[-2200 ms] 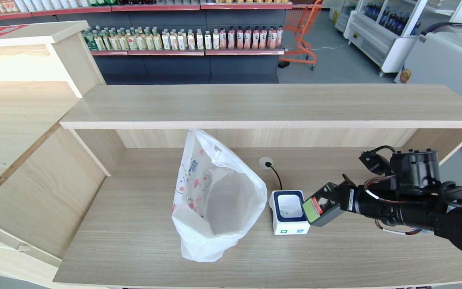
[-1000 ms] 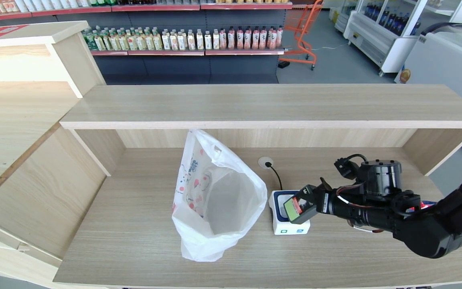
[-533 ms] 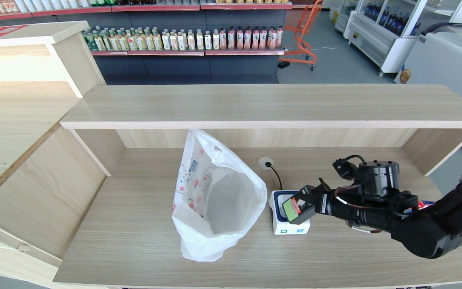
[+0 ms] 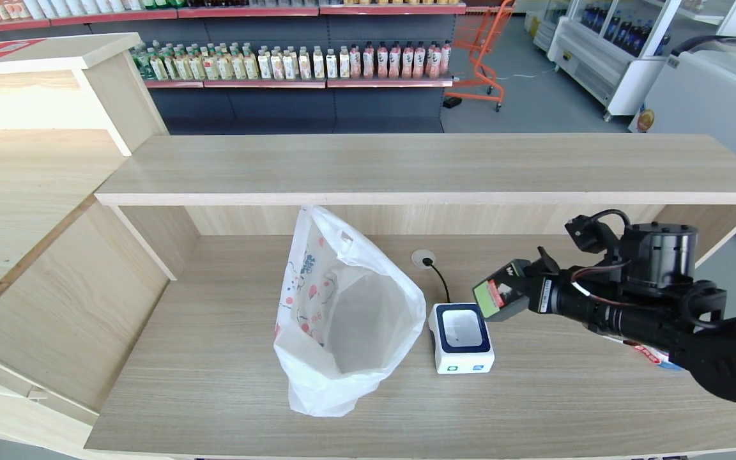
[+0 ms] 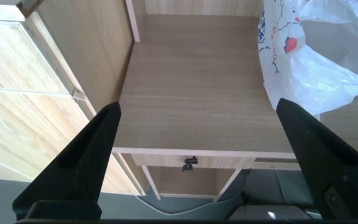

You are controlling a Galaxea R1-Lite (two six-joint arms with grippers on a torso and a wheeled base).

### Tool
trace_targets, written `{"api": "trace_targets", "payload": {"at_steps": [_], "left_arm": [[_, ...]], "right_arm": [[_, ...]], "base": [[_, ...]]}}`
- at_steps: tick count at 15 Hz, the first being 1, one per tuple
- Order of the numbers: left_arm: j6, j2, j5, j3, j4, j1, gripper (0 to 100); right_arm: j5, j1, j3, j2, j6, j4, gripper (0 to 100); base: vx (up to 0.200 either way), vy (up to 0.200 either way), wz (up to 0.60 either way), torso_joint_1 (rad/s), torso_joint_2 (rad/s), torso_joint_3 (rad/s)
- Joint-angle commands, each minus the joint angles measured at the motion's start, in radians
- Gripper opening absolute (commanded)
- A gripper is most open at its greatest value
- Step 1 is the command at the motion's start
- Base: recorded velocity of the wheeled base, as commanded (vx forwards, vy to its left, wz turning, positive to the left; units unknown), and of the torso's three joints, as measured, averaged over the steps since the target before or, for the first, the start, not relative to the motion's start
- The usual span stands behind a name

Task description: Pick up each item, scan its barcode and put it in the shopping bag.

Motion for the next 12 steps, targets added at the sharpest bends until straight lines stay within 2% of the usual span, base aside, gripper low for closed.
{"api": "trace_targets", "payload": {"at_steps": [1,3,6,11,12], "left_arm": [[0.0,0.0,0.002,0.0,0.0,0.0,100],[0.002,0.0,0.0,0.0,0.0,0.0,100],[-0.003,0.0,0.0,0.0,0.0,0.0,100],[0.0,0.0,0.002,0.0,0.0,0.0,100],[0.0,0.0,0.0,0.0,0.0,0.0,100]], "right_arm": [[-0.084,-0.001,0.067,-0.157,-0.103,-0.014,0],[-0.093,0.003,0.133,-0.229,-0.186,-0.071,0],[-0.09,-0.001,0.212,-0.314,-0.203,-0.07,0],[-0.089,-0.055,0.221,-0.318,-0.192,-0.068,0],[-0.089,-0.055,0.221,-0.318,-0.192,-0.068,0]], "base": [[0.0,0.0,0.0,0.0,0.0,0.0],[0.0,0.0,0.0,0.0,0.0,0.0],[0.0,0.0,0.0,0.0,0.0,0.0],[-0.2,0.0,0.0,0.004,0.01,0.003],[0.0,0.0,0.0,0.0,0.0,0.0]]}}
